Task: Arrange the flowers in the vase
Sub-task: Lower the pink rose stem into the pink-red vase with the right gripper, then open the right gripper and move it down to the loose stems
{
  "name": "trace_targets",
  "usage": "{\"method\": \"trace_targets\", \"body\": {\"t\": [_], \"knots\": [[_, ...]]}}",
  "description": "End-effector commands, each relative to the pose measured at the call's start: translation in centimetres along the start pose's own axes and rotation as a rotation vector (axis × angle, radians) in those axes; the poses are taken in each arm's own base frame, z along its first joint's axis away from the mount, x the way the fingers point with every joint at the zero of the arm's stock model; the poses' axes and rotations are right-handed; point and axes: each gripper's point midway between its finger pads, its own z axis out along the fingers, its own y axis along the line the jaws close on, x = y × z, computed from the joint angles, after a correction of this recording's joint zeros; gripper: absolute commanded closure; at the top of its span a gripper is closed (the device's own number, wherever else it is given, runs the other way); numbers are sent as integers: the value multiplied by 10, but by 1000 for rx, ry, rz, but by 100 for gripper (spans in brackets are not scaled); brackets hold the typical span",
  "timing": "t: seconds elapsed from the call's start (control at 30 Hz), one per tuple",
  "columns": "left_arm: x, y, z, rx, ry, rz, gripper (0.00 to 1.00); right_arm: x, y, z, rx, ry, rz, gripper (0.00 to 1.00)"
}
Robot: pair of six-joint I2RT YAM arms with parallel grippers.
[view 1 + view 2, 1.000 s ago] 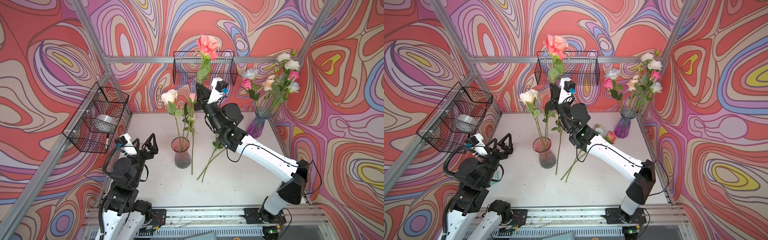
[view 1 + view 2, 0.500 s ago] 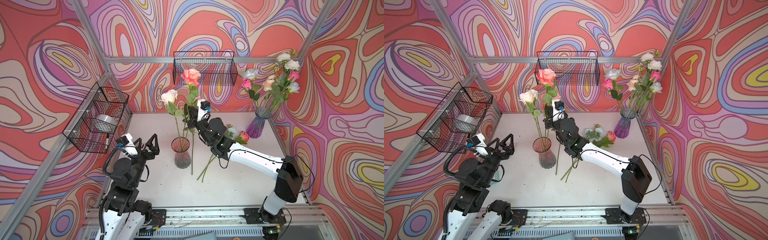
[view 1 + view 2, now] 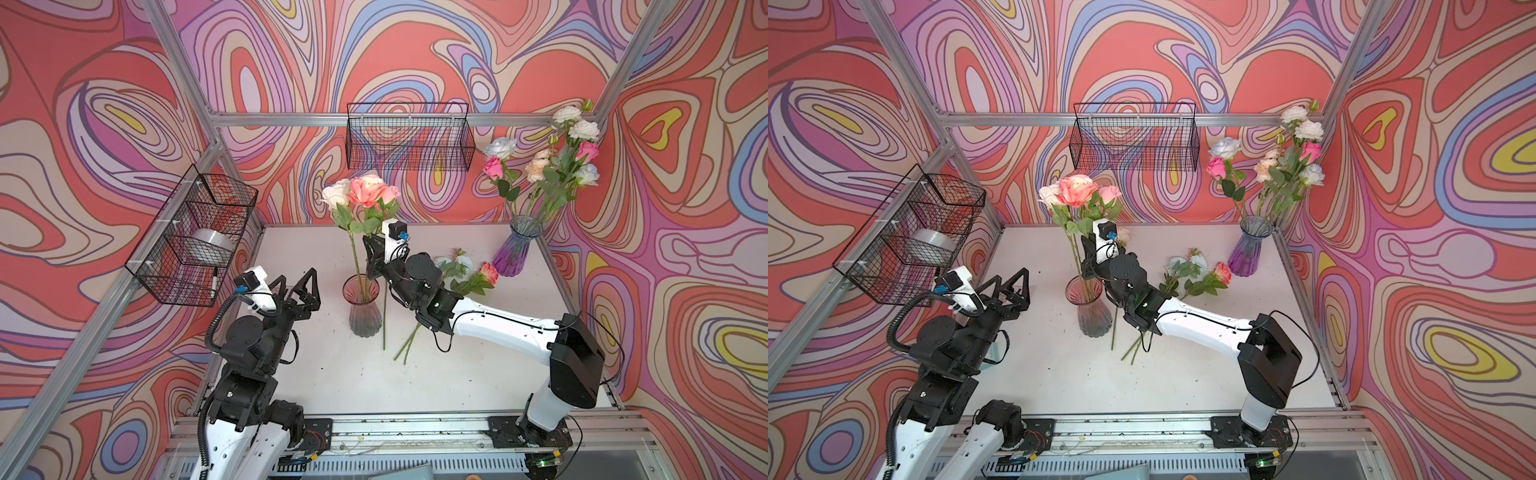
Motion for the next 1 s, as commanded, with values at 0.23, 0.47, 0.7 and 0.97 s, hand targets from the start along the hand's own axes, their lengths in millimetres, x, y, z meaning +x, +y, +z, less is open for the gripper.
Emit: {"method": "trace_targets", "body": {"t": [0.23,0.47,0.7,0.97], "knots": [[-1,-6,3,32,-1,-18,8,1,-7,-21,54,31,39,72],[1,-9,5,50,9,-20,8,-12,-5,-45,37,33,68,71],[8,-34,7,189,54,-28,9,-17,-25,-73,102,51,83,70],[15,-81,-1,464,117,-46,16,1,-63,-108,248,113,51,72]]}}
